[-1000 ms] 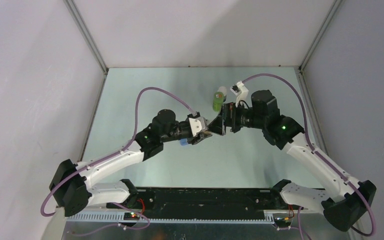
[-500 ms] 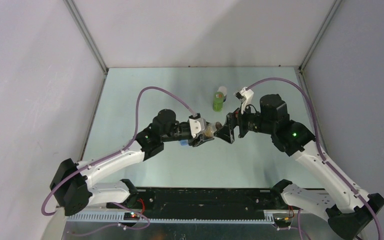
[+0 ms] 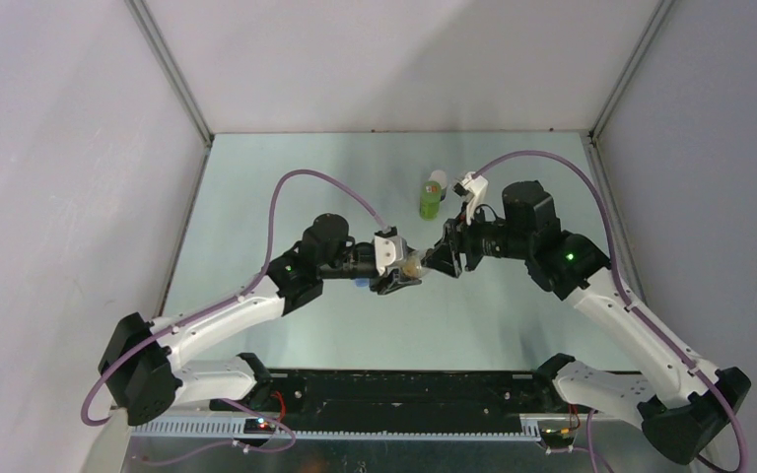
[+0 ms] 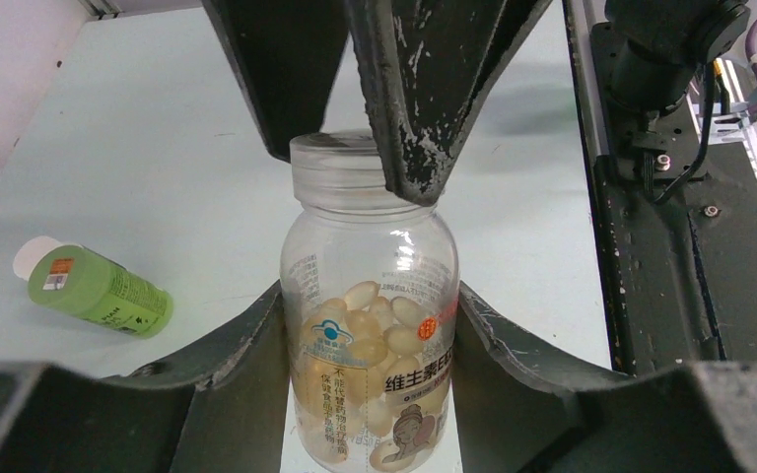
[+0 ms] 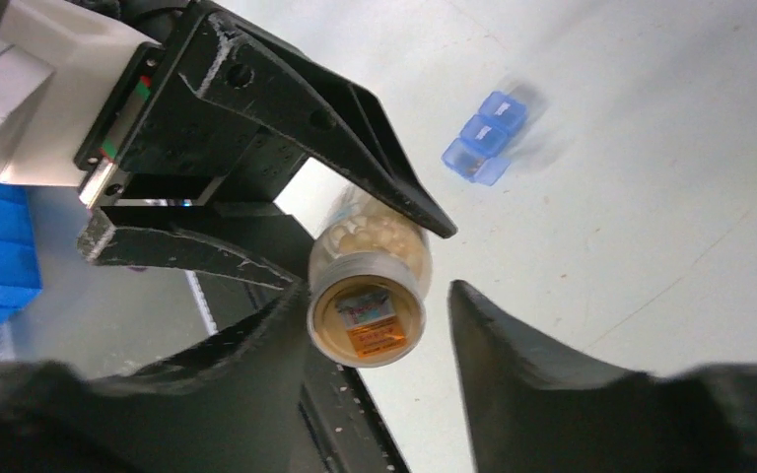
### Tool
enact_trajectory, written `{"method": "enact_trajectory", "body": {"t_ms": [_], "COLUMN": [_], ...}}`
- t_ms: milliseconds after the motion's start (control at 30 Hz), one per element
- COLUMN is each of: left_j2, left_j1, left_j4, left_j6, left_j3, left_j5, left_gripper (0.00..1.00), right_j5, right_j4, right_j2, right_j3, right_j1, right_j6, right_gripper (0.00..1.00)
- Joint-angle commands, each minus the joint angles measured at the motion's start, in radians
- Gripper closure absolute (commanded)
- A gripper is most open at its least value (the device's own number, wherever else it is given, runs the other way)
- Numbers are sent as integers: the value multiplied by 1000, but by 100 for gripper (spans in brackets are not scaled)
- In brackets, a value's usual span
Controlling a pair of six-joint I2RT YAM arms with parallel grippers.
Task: Sort the pills into containers
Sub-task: Screw the lid of the pill bottle onto the pill bottle.
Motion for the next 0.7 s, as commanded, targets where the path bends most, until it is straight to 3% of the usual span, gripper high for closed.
{"method": "enact_trajectory", "body": {"t_ms": [0, 100, 233, 333, 467, 667], "left_j2": [-19, -20, -15, -12, -9, -6], "left_j1": [3, 3, 4, 4, 4, 4], "left_j4": [28, 38, 45, 44, 42, 36], "left_j6": [13, 11, 11, 13, 13, 11], "left_j3": [46, 39, 36, 34, 34, 36], "left_j5": [31, 31, 20, 10, 10, 5], "left_gripper": [100, 100, 100, 100, 100, 100], "right_j5": [76, 132, 248, 408, 460, 480], "right_j4": [58, 75, 94, 2, -27, -13], "right_j2": [20, 43, 65, 93, 98, 78], "right_j3": [46, 46, 47, 79, 95, 96], "right_j1": [-7, -7, -3, -5, 3, -21], "right_j6": [78, 184, 355, 519, 595, 604], "right_gripper": [49, 62, 66, 67, 54, 22]}}
